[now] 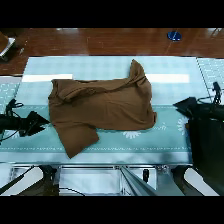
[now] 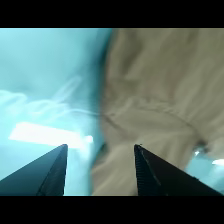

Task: Fold the shirts.

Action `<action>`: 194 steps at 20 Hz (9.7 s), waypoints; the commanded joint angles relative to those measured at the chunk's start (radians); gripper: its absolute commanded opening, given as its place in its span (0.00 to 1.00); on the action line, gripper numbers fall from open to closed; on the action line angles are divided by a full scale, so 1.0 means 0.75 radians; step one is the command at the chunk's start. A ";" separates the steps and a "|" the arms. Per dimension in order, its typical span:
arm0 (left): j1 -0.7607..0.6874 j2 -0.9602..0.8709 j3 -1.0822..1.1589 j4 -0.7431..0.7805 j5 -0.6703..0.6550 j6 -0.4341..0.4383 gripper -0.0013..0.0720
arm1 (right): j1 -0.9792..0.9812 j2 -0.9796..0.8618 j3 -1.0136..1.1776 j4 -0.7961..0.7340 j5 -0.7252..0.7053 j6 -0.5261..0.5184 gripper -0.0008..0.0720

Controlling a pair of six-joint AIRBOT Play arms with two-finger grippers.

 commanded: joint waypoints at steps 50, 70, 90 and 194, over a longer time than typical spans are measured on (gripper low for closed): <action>-0.222 0.621 1.204 -0.523 0.458 0.239 0.04 | 0.521 0.312 1.548 -0.640 0.082 0.383 0.05; -0.488 0.959 0.689 0.257 0.187 -0.202 0.04 | 0.521 0.733 0.897 -0.667 0.365 0.538 0.05; -0.772 -0.521 0.905 0.072 0.822 -0.215 0.04 | 0.518 -0.888 1.225 -0.167 -0.342 0.341 0.05; -0.616 -0.818 1.091 -0.205 0.243 -0.180 0.04 | 0.267 -0.810 0.863 -0.015 -0.254 0.267 0.05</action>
